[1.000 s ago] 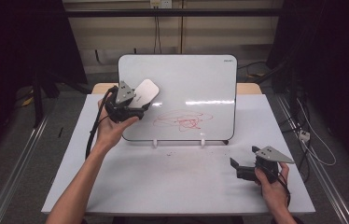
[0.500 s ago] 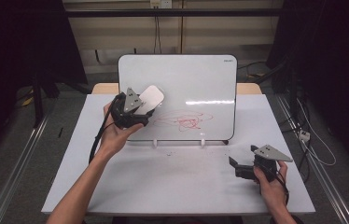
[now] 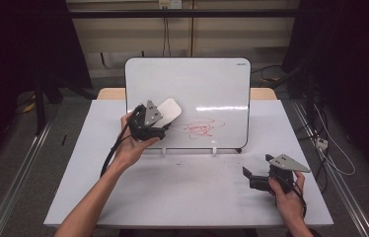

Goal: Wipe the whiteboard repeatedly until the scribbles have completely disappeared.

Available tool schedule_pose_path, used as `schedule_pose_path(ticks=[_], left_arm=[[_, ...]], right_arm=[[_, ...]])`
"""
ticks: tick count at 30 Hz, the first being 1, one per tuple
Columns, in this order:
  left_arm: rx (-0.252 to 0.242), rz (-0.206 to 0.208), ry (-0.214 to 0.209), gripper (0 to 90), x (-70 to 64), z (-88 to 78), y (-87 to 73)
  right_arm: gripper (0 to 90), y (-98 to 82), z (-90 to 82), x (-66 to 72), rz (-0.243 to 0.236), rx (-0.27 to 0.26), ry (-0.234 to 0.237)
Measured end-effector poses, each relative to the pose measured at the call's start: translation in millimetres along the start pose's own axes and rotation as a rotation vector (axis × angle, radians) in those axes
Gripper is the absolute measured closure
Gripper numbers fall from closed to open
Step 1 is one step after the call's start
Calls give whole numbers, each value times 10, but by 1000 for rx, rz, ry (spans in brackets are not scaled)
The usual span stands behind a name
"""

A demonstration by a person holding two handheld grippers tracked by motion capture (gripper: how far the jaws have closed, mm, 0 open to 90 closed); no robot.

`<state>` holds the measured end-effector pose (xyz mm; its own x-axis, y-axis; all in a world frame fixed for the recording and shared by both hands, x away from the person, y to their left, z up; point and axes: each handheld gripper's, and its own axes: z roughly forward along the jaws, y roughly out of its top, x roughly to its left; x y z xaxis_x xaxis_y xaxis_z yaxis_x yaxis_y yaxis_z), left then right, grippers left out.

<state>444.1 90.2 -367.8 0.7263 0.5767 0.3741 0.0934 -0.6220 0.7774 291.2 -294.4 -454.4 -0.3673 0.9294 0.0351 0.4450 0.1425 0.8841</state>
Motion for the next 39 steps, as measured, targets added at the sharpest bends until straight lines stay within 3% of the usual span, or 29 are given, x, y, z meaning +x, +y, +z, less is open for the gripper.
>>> schedule_pose_path(ticks=[9, 11, 13, 16, 22, 32, 39], left_arm=[[29, 49, 37, 310, -85, 149, -44], [45, 110, 71, 310, -122, 163, -39], [45, 106, 72, 311, -132, 168, -45], [52, 144, 96, 311, -154, 173, -42], [53, 171, 135, 311, -209, 188, -48], [40, 127, 155, 311, -260, 198, -77], [33, 123, 158, 311, -302, 206, -92]], right_arm=[[36, -7, -17, 1, -2, -5, 7], [34, -11, -26, -9, -4, -11, 8], [35, -22, -29, -21, 1, -6, 7], [33, -21, -29, -31, 6, -11, 8], [35, -17, -9, -16, -2, -4, 15], [35, -19, -3, -5, -4, -3, 20], [35, -16, 2, -10, -2, -2, 17]])
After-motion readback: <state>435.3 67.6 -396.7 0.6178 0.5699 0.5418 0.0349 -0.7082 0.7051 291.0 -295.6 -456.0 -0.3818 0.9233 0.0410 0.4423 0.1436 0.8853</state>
